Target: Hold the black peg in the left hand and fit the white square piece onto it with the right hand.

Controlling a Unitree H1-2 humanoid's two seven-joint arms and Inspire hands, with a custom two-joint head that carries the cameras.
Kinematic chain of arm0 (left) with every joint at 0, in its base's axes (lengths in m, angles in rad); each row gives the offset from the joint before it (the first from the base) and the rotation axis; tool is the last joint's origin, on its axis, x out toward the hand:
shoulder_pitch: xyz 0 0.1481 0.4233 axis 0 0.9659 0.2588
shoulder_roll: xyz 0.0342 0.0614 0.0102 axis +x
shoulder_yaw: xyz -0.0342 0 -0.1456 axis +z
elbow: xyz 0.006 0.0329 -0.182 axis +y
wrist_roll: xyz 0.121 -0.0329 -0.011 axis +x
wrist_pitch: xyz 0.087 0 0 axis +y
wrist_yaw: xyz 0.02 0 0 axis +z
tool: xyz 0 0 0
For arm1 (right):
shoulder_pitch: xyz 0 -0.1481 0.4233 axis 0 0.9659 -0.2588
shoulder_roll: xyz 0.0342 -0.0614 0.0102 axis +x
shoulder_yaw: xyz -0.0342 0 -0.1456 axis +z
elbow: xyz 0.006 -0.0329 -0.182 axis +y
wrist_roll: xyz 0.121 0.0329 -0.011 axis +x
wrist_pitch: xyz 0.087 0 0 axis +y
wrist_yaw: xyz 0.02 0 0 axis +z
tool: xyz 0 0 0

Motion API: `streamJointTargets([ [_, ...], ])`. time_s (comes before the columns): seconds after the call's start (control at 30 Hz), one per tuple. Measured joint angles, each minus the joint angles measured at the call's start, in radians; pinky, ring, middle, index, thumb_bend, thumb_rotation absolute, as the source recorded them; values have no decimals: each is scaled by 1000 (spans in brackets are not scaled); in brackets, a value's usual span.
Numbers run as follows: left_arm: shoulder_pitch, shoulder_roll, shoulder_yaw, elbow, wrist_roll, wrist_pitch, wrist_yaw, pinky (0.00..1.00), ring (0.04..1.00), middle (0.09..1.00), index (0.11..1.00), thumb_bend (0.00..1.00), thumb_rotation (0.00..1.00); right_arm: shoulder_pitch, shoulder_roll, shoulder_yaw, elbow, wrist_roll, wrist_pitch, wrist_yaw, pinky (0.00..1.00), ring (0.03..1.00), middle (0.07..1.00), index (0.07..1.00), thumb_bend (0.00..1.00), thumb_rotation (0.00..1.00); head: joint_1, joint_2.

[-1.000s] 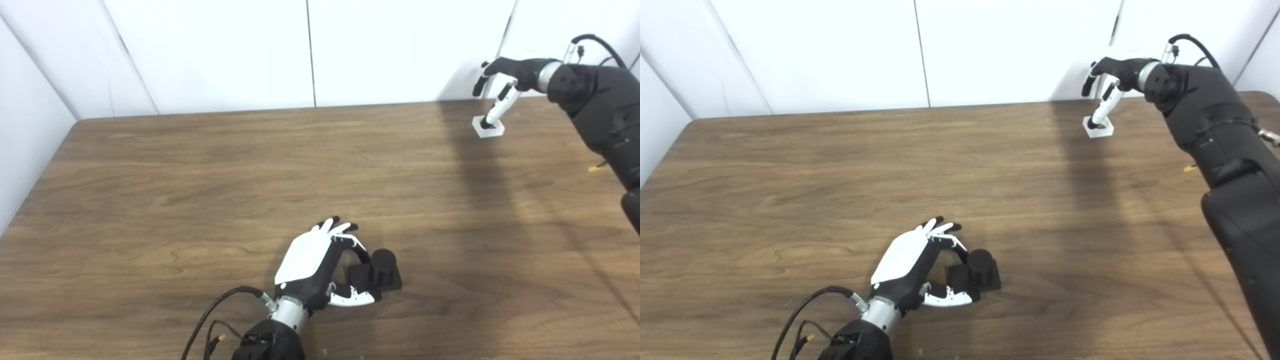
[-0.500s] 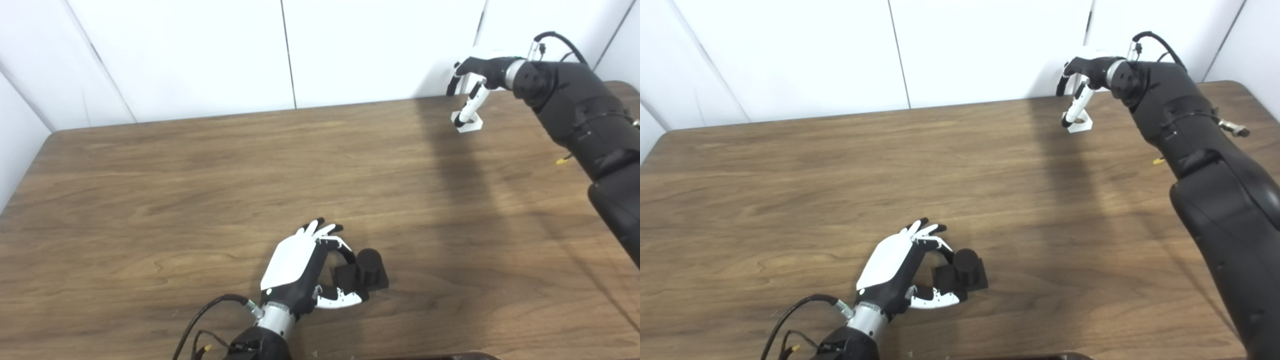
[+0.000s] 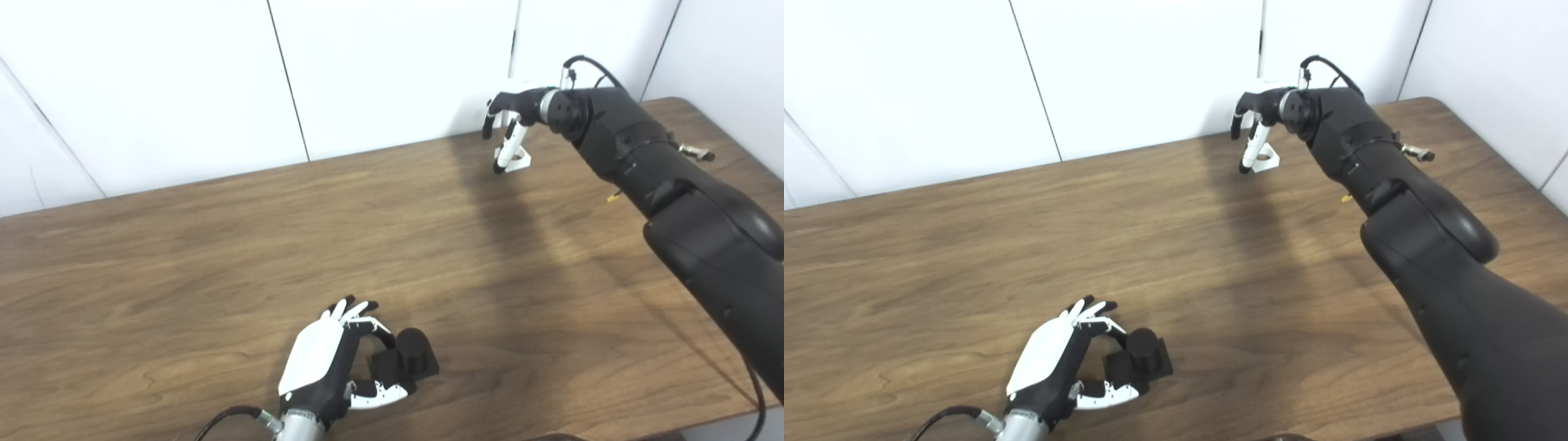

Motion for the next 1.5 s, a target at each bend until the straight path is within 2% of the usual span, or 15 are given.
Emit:
streamJointTargets([
  [0.53,2,2,0,-2,-1,0,-1,1000,1000,910,488,517,68,0,-6,14,1,-20,-1,5,1000,1000,981,687,882,192,22,5],
  [0.77,5,2,1,-5,-1,0,-1,1000,1000,913,489,518,67,-4,-5,37,29,-39,-8,0,1000,1000,982,654,882,187,25,5],
  [1.1,7,2,2,-7,-1,1,-1,1000,1000,914,488,518,67,-25,-4,95,77,-84,-32,-49,1000,1000,1000,780,924,186,26,2],
  [1.33,7,2,2,-7,-1,0,-1,1000,1000,914,487,518,68,-32,-4,141,100,-131,-42,-74,1000,1000,1000,805,943,169,32,-3],
  [1.5,7,1,2,-7,-1,1,0,1000,1000,913,488,518,67,-34,-4,147,110,-140,-44,-87,1000,1000,1000,803,943,160,35,-6],
])
